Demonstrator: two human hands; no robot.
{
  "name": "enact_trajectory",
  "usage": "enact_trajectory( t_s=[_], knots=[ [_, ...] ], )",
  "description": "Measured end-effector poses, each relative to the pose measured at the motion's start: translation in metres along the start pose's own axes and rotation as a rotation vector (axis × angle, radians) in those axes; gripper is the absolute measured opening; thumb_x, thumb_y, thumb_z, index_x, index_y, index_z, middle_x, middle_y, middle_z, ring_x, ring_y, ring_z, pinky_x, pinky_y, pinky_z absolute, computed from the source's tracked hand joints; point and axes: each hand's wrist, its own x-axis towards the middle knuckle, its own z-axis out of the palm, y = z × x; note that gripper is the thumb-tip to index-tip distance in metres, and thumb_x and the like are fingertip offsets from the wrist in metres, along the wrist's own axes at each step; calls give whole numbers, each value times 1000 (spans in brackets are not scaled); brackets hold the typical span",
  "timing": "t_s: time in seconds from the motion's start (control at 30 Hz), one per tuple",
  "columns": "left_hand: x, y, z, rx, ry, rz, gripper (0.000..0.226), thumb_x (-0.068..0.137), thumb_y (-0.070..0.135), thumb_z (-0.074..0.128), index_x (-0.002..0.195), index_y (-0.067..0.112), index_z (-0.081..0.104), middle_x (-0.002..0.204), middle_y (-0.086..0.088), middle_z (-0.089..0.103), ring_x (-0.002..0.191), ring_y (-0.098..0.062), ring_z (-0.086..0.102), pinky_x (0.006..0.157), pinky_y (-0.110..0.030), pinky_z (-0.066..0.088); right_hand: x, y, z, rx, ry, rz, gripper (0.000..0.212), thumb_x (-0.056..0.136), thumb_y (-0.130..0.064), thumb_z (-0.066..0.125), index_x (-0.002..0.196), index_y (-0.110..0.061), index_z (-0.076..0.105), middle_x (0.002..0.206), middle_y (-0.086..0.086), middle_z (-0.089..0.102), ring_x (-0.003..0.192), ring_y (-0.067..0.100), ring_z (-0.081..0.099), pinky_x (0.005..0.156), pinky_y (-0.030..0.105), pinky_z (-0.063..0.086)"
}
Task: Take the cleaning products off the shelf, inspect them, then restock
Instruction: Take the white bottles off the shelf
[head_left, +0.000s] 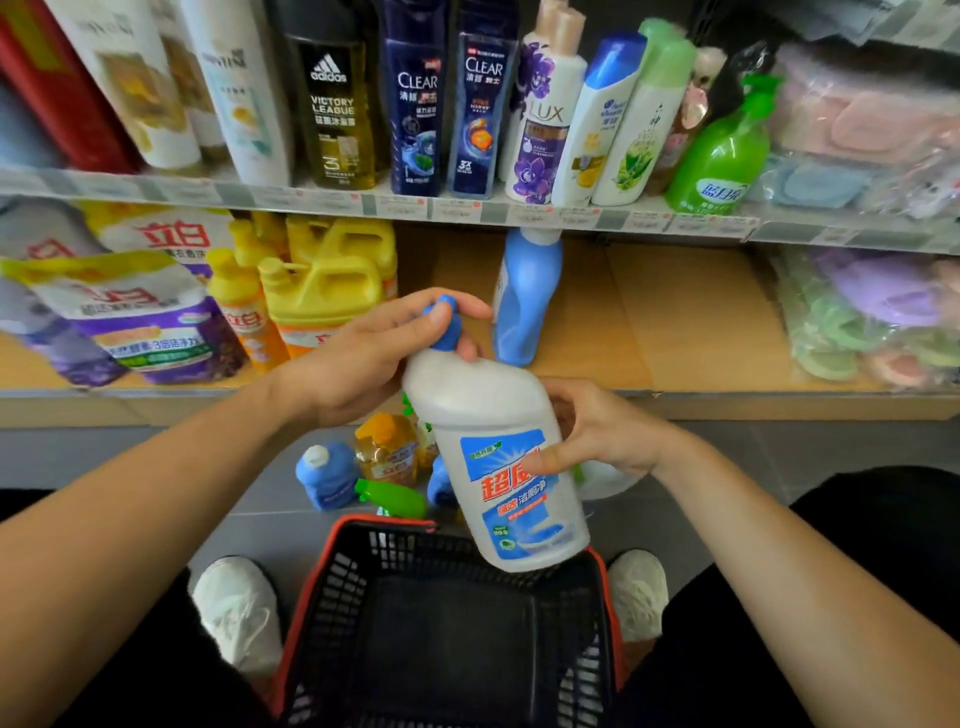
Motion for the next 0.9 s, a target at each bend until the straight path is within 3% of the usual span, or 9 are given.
enact_trajectory(
  t_s=[0.1, 0.17, 0.3, 0.37, 0.47, 0.6, 0.7, 0.8, 0.9],
  knots=[
    [-9, -2, -6, -94, -107, -17, 34, 94, 38, 57, 125, 27, 68, 102, -3, 68, 115, -32, 53, 102, -44, 42, 4, 2, -3, 5, -63, 2, 66, 69, 2, 84, 130, -1, 59, 124, 21, 68, 117, 39, 65, 94, 56, 55],
    [-13, -4, -5, -67, -3, 33, 33, 97, 30, 55, 127, 24, 66, 104, -4, 70, 111, -29, 59, 97, -40, 49, 6, 2, -4, 6, -55, -3, 64, 70, 3, 84, 130, -1, 59, 123, 20, 69, 116, 38, 66, 92, 53, 57],
    [-20, -7, -2, 282, 240, 207, 30, 96, 26, 59, 126, 21, 64, 104, -3, 76, 99, -12, 69, 82, -25, 57, 11, 0, 3, -46, 18, -21, 61, 71, 6, 84, 127, -2, 61, 117, 15, 73, 110, 32, 70, 86, 47, 60],
    [-22, -11, -4, 446, 298, 259, 28, 98, 22, 63, 126, 21, 65, 108, -2, 76, 103, -11, 70, 86, -28, 57, 12, -2, 7, -96, 55, -29, 59, 70, 5, 85, 124, -3, 62, 112, 11, 75, 106, 28, 72, 84, 45, 61],
    [-23, -16, -9, 701, 394, 329, 36, 96, 16, 68, 132, 18, 64, 117, -2, 71, 109, -20, 68, 87, -44, 59, 14, -3, 13, -166, 100, -31, 58, 69, -1, 89, 121, -8, 64, 108, 5, 77, 101, 23, 74, 82, 44, 62],
    [-23, -18, -10, 1018, 421, 447, 30, 91, 14, 75, 121, 15, 71, 110, 0, 66, 97, -15, 63, 77, -34, 55, 14, -1, 20, -215, 161, -40, 57, 67, -12, 93, 118, -16, 67, 105, -1, 78, 98, 19, 75, 80, 44, 63],
    [-22, -13, -12, 1213, 375, 429, 14, 96, 23, 69, 106, 14, 73, 108, -1, 66, 89, -17, 64, 72, -39, 55, 14, 2, 23, -254, 193, -47, 56, 63, -23, 94, 113, -22, 68, 103, -4, 78, 95, 16, 75, 79, 45, 63],
    [-21, -8, -15, 1359, 320, 427, 17, 100, 30, 61, 106, 17, 70, 107, 0, 66, 79, -21, 63, 61, -43, 54, 13, 3, 24, -280, 216, -45, 55, 61, -28, 94, 110, -28, 68, 101, -9, 78, 92, 12, 75, 78, 44, 63],
    [-19, -10, -14, 1377, 412, 410, 19, 97, 31, 66, 110, 17, 66, 102, 1, 69, 65, -16, 56, 55, -36, 50, 14, 2, 24, -311, 238, -49, 59, 57, -35, 93, 110, -29, 68, 100, -10, 77, 90, 10, 75, 78, 46, 63]
  ],
)
